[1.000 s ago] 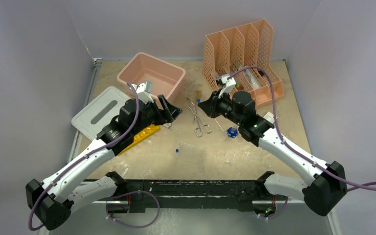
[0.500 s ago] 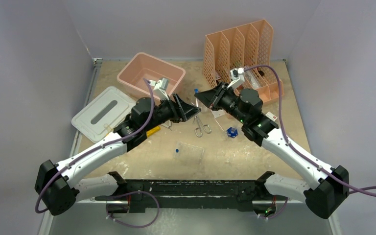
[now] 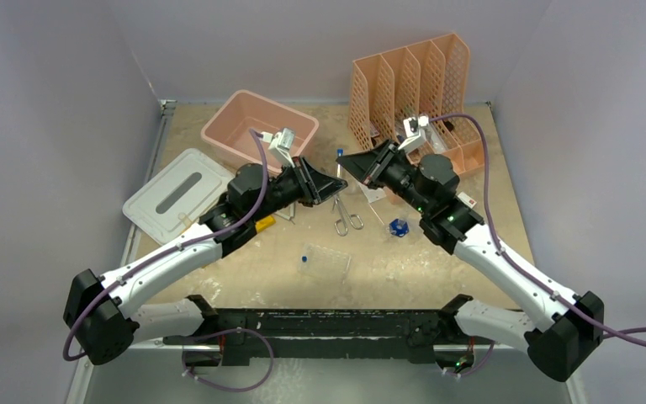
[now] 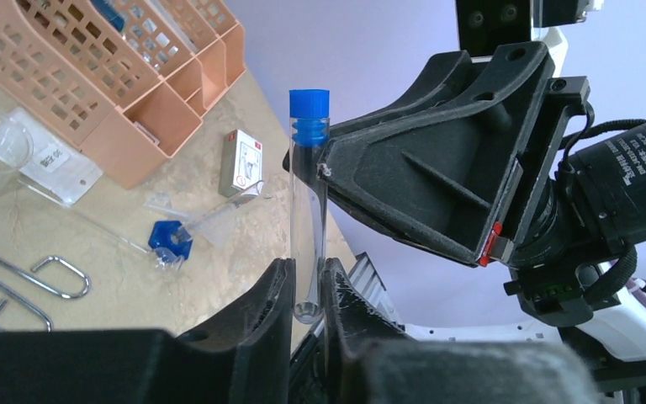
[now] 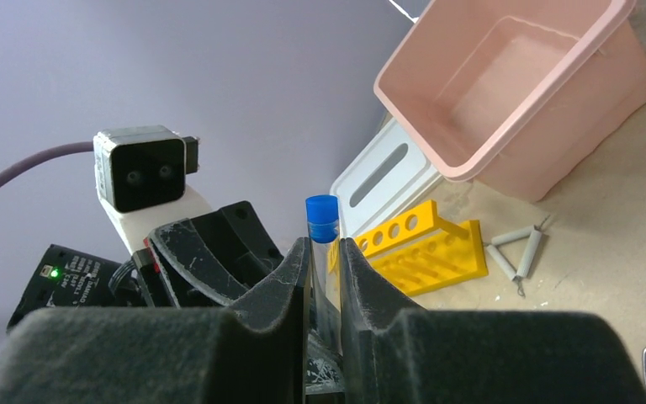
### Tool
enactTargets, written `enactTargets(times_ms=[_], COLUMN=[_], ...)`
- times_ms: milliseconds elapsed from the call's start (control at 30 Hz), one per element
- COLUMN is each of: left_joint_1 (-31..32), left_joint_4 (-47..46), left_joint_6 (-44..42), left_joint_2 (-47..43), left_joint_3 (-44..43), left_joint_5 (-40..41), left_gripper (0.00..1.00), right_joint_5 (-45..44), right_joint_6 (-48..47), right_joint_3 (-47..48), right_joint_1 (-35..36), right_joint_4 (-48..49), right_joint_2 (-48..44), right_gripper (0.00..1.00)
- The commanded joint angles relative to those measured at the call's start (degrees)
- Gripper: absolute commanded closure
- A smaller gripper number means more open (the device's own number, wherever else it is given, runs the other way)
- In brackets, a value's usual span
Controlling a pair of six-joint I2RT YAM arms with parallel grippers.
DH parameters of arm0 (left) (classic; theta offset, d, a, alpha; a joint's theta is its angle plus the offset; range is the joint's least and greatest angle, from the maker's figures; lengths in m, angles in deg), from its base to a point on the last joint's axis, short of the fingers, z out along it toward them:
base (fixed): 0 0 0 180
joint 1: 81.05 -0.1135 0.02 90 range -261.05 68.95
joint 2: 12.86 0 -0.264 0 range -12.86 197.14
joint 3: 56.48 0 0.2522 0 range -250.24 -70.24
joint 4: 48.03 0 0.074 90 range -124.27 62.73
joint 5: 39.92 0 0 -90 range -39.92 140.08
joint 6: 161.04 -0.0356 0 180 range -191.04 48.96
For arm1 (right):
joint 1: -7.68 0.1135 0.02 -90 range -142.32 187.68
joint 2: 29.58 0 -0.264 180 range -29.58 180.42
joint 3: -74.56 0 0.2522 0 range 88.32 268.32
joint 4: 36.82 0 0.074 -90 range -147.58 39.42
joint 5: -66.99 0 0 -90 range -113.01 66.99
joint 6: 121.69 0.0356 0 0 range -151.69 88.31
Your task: Organize the chemistry lab equipment
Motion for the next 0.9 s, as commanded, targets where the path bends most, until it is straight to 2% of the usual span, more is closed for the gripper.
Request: enactTargets(times_ms=[0, 100, 167, 233, 300, 467, 633, 700, 833, 867], left_joint_1=[0.07, 0.07, 0.08, 0.08, 0.07, 0.07, 0.07, 0.07, 0.07, 0.07], left_joint_4=[-5.78, -4.68, -2.47, 0.02, 2.74, 11.09, 16.73, 17.49, 18.67, 18.58], left_joint_6=[-0.57, -2.38, -5.39, -9.05, -12.96, -22.26, -26.77, -27.34, -28.51, -28.97], left_joint_2=[0.13, 0.34, -0.19, -1.03, -2.03, -3.86, -4.27, -4.26, -4.57, -4.69], left_joint_3=[-2.29, -2.37, -2.41, -2.8, -3.39, -5.87, -7.58, -7.96, -8.0, -7.53], left_joint_5=[-1.05, -1.78, -1.91, -3.13, -4.5, -9.43, -15.34, -17.42, -19.85, -20.36], left_gripper=[0.99, 1.0, 1.0, 1.0, 1.0, 1.0, 1.0, 1.0, 1.0, 1.0], right_joint_5=[1.26, 2.8, 3.7, 3.17, 2.51, 4.75, 7.69, 9.03, 11.57, 11.73], right_joint_6=[1.1, -0.49, -4.25, -7.77, -9.83, -13.18, -14.49, -14.18, -13.58, -13.33], right_joint_3=[-0.77, -0.11, 0.99, 2.65, 3.92, 9.28, 13.36, 13.92, 13.34, 13.39], right_joint_1=[0.0, -0.04, -0.04, 0.0, -0.04, -0.11, -0.13, -0.13, -0.08, -0.12], right_joint_4=[3.45, 2.18, -2.42, -8.28, -13.39, -24.41, -31.32, -32.46, -31.26, -31.25], right_joint_2=[-2.4, -2.62, -3.46, -4.81, -6.26, -5.69, -4.24, -4.06, -5.05, -5.19], right_gripper=[0.83, 0.75, 0.52, 0.41, 0.36, 0.33, 0.33, 0.37, 0.58, 0.59])
